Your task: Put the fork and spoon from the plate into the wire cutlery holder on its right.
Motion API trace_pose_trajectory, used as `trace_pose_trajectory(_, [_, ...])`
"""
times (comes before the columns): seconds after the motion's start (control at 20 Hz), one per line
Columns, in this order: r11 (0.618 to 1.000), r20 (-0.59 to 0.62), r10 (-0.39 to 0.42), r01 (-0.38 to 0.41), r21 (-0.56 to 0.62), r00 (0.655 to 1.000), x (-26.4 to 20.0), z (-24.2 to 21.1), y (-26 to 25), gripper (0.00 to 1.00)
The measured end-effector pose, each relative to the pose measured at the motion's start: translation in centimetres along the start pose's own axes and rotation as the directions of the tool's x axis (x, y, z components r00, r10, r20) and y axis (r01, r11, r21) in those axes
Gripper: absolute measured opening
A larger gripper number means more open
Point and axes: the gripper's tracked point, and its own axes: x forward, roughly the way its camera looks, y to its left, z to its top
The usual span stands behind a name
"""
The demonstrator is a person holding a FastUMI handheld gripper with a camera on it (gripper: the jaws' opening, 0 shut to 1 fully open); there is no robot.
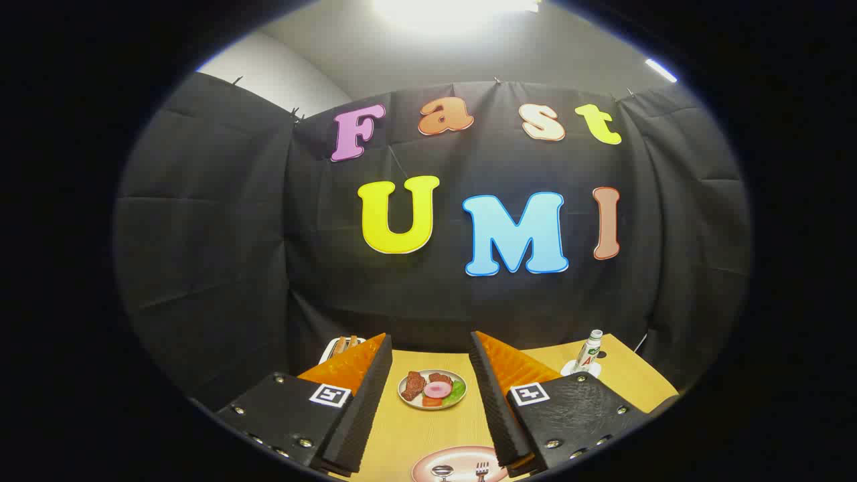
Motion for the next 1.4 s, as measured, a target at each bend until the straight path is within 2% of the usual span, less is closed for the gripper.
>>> trace_pose_trajectory(0.7, [1.000, -0.064, -0.009, 0.011, 0.024, 0.998, 0.5, -2.2, -0.7, 0.72])
trace_pose_trajectory(0.95, [0.998, -0.161, -0.043, 0.048, 0.028, 0.986, 0.3, -5.4, -1.6, 0.72])
trace_pose_trajectory(1.05, [0.996, -0.246, -0.073, 0.081, 0.023, 0.967, -0.1, -8.1, -2.4, 0.72])
trace_pose_trajectory(1.2, [0.993, -0.403, -0.111, 0.121, 0.001, 0.909, -0.8, -12.7, -3.3, 0.72])
trace_pose_trajectory(1.35, [0.990, -0.543, -0.130, 0.140, -0.025, 0.830, -1.8, -17.2, -4.0, 0.72])
trace_pose_trajectory(1.4, [0.988, -0.597, -0.142, 0.150, -0.037, 0.790, -2.5, -19.0, -4.4, 0.72])
